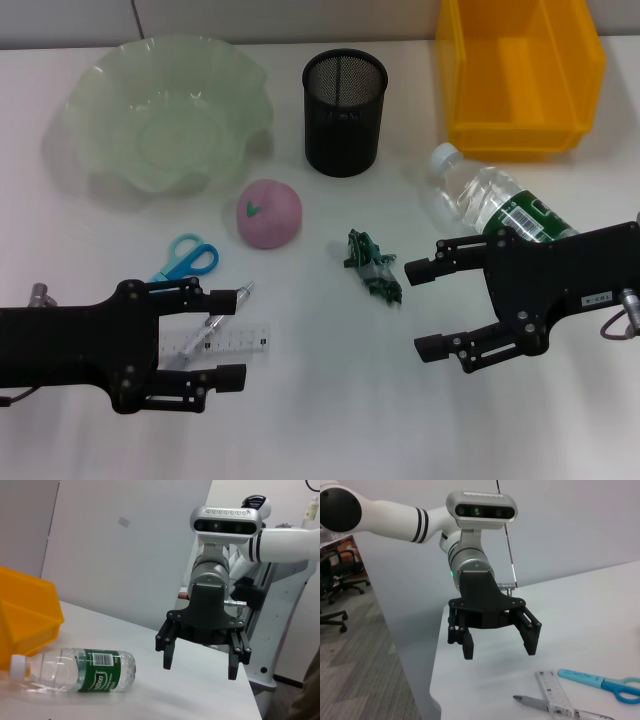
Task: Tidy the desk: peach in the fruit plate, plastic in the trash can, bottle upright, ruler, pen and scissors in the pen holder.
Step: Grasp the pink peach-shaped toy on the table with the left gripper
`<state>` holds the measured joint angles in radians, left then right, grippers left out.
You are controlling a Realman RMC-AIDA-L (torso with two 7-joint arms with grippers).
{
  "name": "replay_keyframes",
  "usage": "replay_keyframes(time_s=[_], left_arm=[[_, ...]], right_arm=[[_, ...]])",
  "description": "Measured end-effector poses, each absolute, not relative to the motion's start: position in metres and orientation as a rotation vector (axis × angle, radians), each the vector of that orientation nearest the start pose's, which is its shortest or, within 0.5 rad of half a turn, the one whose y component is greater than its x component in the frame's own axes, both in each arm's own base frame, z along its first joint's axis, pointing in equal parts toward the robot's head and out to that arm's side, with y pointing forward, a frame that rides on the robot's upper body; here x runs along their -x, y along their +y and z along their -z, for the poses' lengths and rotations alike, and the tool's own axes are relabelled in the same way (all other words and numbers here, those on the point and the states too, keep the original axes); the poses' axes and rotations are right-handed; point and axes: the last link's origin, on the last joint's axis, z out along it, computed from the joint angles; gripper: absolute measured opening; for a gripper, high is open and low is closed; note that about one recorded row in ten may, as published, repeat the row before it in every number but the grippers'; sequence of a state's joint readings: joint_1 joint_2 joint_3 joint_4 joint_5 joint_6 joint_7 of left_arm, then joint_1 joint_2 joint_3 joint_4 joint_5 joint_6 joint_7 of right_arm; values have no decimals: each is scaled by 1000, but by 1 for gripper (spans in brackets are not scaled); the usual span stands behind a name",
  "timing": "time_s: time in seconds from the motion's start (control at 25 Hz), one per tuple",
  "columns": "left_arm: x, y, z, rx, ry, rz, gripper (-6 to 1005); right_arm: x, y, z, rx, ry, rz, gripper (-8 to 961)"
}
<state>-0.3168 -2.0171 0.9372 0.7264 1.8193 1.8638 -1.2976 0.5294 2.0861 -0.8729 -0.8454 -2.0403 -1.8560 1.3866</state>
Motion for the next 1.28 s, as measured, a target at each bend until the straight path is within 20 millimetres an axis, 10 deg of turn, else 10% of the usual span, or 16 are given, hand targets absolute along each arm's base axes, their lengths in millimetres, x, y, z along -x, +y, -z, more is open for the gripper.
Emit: replay_keyframes(time_s=[0.8, 1.28], left_arm=[[271, 261, -18, 2906, -468, 904, 801], [249, 315, 0, 2768, -499, 852, 798]], right_arm=[[-230, 287, 5, 3086, 304, -807, 802], [-258, 264, 25, 2973, 401, -922, 802]])
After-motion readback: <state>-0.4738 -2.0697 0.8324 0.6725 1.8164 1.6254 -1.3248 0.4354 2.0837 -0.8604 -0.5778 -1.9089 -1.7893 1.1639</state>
